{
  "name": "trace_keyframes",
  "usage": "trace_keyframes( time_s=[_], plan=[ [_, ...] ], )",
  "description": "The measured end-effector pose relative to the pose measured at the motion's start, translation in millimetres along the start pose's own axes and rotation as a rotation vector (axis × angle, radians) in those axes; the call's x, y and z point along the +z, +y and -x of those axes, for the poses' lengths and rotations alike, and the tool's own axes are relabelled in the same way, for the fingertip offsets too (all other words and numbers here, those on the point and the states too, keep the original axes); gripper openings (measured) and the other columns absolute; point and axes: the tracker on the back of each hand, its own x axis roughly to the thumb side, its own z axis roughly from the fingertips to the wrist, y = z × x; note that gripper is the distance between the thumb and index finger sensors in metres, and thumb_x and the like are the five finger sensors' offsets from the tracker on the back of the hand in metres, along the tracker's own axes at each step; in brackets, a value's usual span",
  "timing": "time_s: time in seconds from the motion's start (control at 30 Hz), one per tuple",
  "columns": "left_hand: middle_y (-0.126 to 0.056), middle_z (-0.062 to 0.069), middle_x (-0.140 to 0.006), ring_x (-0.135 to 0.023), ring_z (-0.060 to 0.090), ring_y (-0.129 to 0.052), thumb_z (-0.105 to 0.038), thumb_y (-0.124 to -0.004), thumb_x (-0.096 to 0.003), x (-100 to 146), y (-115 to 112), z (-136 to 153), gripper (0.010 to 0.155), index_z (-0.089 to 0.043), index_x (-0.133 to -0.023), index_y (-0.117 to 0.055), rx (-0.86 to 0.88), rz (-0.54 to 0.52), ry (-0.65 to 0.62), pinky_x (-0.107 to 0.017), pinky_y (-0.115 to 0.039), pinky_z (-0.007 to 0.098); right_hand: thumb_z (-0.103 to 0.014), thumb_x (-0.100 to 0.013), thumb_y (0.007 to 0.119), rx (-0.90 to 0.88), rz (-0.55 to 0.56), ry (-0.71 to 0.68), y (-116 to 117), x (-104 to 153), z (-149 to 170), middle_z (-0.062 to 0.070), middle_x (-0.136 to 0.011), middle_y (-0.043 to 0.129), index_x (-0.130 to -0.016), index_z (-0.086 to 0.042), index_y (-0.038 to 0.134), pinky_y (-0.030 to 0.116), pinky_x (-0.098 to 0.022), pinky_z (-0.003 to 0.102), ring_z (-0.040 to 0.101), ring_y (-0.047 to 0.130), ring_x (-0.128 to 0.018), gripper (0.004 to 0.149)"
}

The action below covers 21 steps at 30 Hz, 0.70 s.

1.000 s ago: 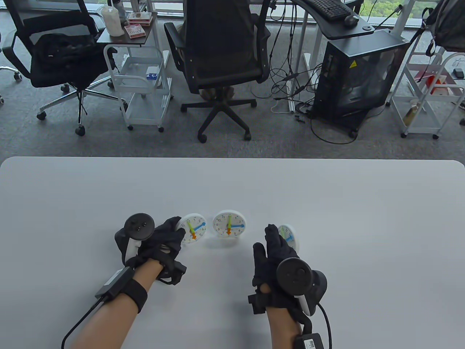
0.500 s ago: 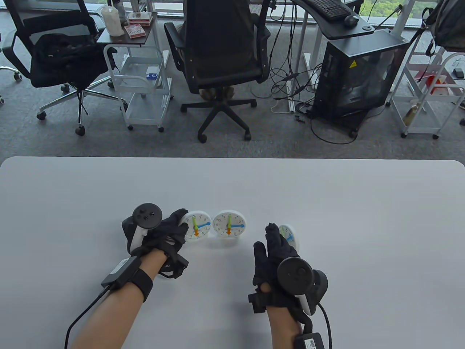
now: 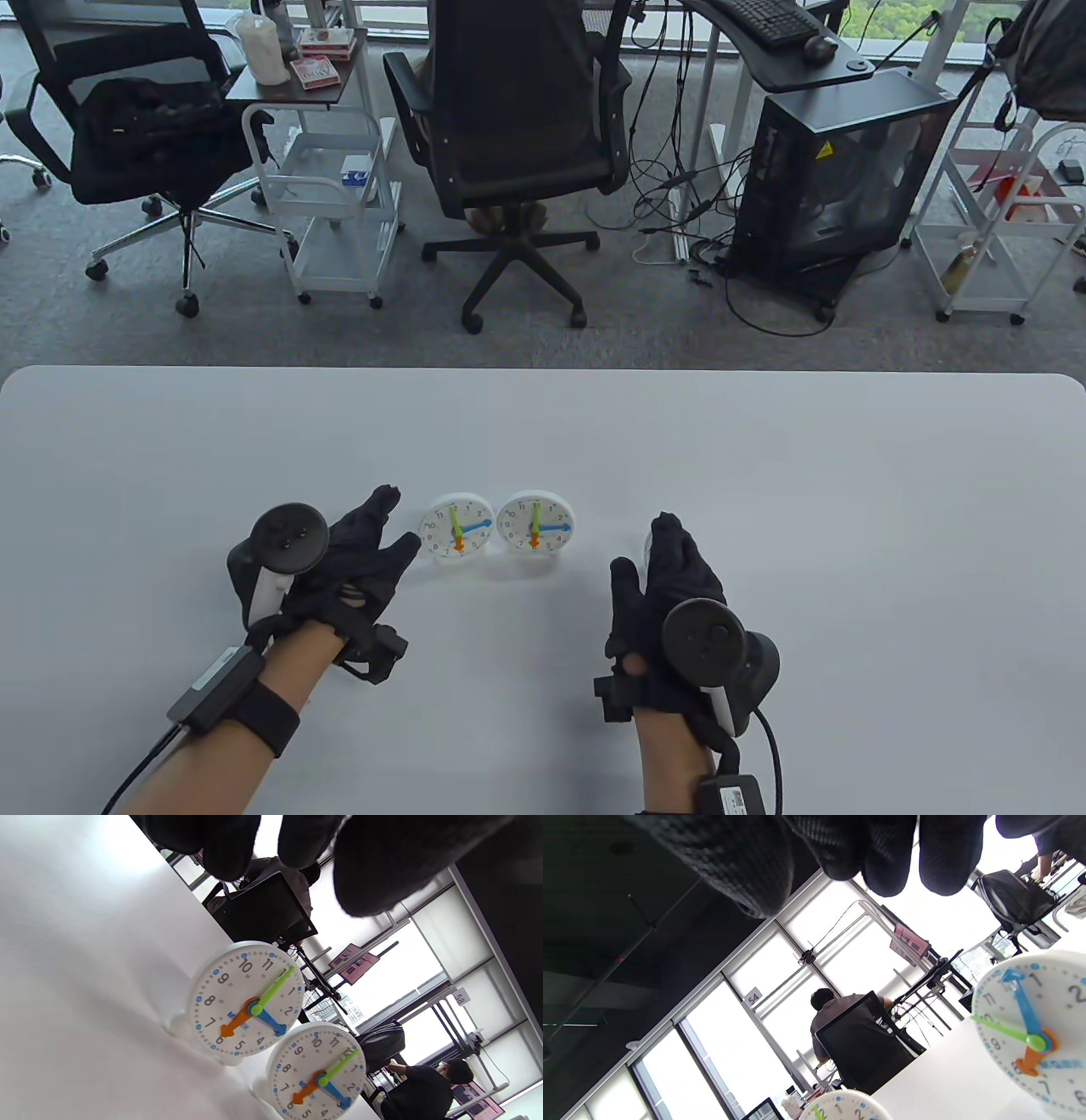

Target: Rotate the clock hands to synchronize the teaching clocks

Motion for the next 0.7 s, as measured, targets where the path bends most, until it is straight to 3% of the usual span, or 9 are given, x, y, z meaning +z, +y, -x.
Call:
trace_keyframes(
  time_s=[0.13, 0.3, 0.4, 0.7],
  plan=[
    [-0.063, 0.026, -0.113, -0.099, 0.058, -0.057, -0.054, -0.084, -0.0505, 40, 5, -3, 0.074, -0.022, -0.111, -0.055, 0.009, 0.129, -0.009, -0.062, -0.045, 0.074, -0.04, -0.051, 0.078, 0.006, 0.055, 0.056, -10, -4, 16, 0.03, -0.104, 0.048, -0.106, 0.003, 0.05, 0.044, -0.056, 0.075, 0.063, 0.054, -0.089, 0.075],
    [-0.068, 0.026, -0.111, -0.097, 0.058, -0.061, -0.054, -0.085, -0.0503, 81, 2, 6, 0.073, -0.02, -0.109, -0.059, 0.052, 0.122, -0.042, -0.062, -0.047, 0.074, -0.041, -0.051, 0.078, 0.02, 0.087, 0.137, -15, -6, 39, 0.031, -0.104, 0.047, -0.106, 0.004, 0.05, 0.043, -0.056, 0.075, 0.063, 0.053, -0.089, 0.076],
    [-0.068, 0.026, -0.11, -0.097, 0.059, -0.061, -0.055, -0.085, -0.0507, 88, -5, 2, 0.074, -0.018, -0.109, -0.058, 0.012, 0.191, -0.051, -0.062, -0.047, 0.074, -0.042, -0.051, 0.079, 0.071, 0.037, 0.174, -6, -5, 50, 0.031, -0.104, 0.048, -0.106, 0.004, 0.05, 0.043, -0.056, 0.075, 0.063, 0.054, -0.089, 0.077],
    [-0.071, 0.026, -0.109, -0.096, 0.058, -0.063, -0.054, -0.085, -0.05, 91, -18, -10, 0.073, -0.017, -0.108, -0.061, -0.032, 0.24, -0.132, -0.061, -0.048, 0.073, -0.042, -0.05, 0.08, 0.122, -0.126, 0.316, 20, 1, 81, 0.029, -0.104, 0.054, -0.106, 0.002, 0.052, 0.045, -0.057, 0.075, 0.061, 0.059, -0.089, 0.077]
  ],
)
